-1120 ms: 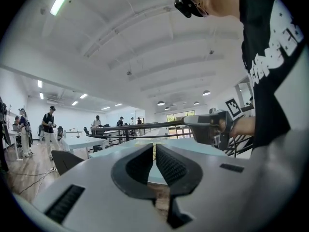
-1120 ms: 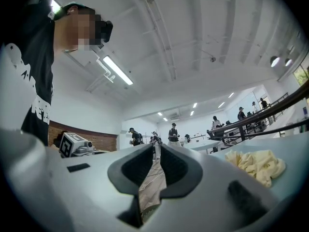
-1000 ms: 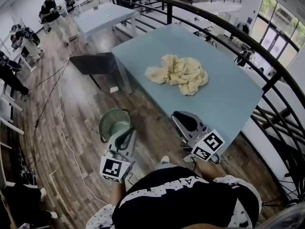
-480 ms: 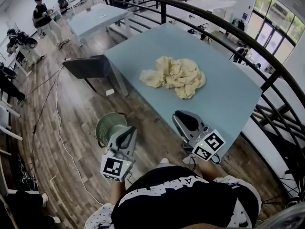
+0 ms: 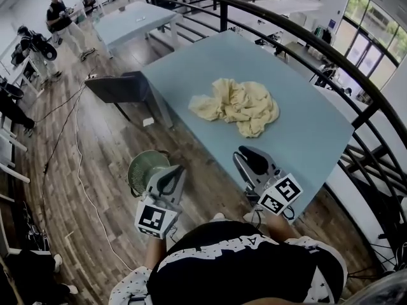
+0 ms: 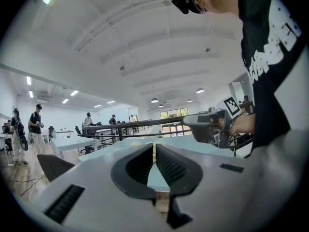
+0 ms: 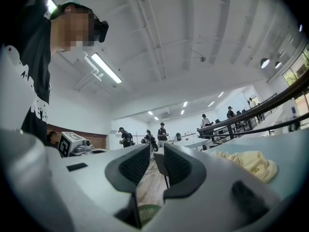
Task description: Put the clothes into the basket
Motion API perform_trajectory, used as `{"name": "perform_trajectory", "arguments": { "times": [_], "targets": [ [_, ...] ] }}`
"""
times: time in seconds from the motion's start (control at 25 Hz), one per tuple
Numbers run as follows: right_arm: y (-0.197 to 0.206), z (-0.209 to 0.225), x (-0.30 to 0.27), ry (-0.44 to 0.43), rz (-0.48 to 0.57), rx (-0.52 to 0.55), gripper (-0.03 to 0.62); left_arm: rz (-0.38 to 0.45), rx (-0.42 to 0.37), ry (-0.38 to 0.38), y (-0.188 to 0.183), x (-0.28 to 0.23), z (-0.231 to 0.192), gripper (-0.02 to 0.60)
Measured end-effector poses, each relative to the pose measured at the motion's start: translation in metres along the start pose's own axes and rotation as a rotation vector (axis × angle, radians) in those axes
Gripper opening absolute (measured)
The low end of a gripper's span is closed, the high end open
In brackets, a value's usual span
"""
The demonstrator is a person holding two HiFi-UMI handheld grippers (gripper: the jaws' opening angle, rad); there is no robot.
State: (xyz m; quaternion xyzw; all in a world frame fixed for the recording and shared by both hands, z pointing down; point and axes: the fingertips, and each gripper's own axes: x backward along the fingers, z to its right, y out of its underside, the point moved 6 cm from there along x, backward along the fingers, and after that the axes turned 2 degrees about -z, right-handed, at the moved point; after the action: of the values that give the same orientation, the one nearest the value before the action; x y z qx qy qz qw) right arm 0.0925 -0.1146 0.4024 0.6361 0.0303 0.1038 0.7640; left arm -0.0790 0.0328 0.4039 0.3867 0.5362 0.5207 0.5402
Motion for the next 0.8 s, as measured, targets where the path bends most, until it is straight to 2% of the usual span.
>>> {"name": "perform_trajectory", "arguments": {
  "times": [0.44, 0.8],
  "targets": [
    [0.001, 0.009, -0.018, -0.016, -0.02, 0.024, 0.098, -0.003, -0.017, -0.004, -0.002, -0.013, -0.016, 0.015],
    [0.002, 0.026, -0.017, 0.012, -0.033, 0.052, 0.109, 0.009, -0.034, 0.05, -0.002, -0.038, -0.013, 0.015]
  ]
}}
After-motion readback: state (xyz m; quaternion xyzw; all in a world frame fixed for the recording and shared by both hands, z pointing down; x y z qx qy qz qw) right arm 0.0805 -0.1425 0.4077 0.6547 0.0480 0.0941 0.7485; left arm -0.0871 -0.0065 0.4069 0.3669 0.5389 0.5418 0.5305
